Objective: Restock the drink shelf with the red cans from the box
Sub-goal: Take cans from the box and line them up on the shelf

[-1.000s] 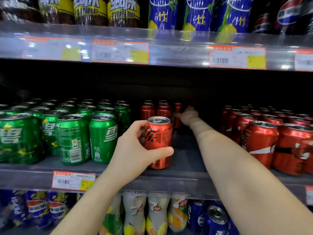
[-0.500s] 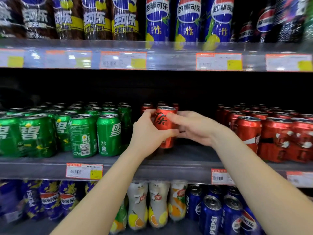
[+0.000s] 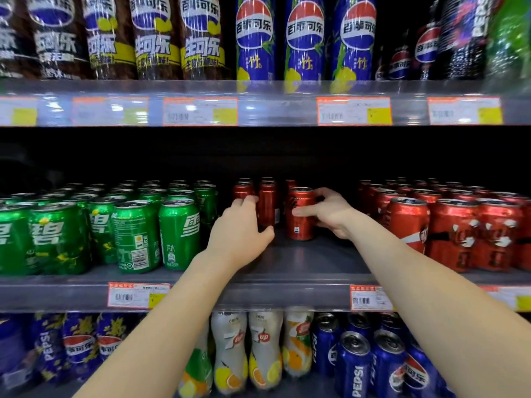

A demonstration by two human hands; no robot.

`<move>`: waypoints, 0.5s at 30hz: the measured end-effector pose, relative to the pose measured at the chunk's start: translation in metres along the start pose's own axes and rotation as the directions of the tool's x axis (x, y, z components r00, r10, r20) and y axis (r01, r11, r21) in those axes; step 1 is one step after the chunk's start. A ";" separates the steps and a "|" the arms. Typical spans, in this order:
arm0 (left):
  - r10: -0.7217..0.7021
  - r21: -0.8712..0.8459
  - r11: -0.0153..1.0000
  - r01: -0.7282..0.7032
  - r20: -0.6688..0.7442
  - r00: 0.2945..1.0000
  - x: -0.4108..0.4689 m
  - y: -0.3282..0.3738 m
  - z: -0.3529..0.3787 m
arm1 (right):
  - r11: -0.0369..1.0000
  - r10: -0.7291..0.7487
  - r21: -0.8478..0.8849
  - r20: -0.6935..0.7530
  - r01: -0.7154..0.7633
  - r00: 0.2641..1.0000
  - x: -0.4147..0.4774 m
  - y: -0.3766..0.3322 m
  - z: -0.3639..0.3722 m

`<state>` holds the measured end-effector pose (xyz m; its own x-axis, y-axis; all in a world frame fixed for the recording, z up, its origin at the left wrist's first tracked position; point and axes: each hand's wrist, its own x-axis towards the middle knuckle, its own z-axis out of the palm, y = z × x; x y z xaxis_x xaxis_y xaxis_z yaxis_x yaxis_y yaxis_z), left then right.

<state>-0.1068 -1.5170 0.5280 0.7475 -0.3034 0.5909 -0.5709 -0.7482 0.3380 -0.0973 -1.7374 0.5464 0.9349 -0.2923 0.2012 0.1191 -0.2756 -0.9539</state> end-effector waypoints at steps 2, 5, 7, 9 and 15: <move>0.007 -0.011 1.000 -0.007 -0.015 1.000 -0.001 0.000 0.001 | 0.999 -0.003 -0.045 -0.007 0.003 1.000 0.007 -0.002 0.000; 0.020 -0.023 1.000 -0.021 -0.014 1.000 -0.004 0.000 0.003 | 0.997 0.024 -0.076 0.001 -0.024 1.000 0.016 -0.004 -0.001; 0.043 -0.038 0.998 -0.044 -0.023 0.999 -0.006 -0.002 0.004 | 0.996 0.014 -0.089 -0.007 -0.015 1.000 0.023 -0.001 0.001; 0.064 -0.070 0.995 -0.067 -0.045 0.997 -0.007 -0.002 0.002 | 0.990 -0.009 -0.142 -0.040 0.003 0.999 0.030 0.003 0.005; 0.101 -0.132 0.985 -0.114 -0.099 0.990 -0.007 -0.004 0.000 | 0.974 -0.034 -0.227 -0.101 0.010 0.994 0.052 0.012 0.013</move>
<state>-0.1095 -1.5123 0.5226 0.6488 -0.3180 0.6914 -0.6920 -0.6245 0.3621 -0.0430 -1.7435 0.5427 0.8920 -0.3737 0.2545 0.0493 -0.4791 -0.8764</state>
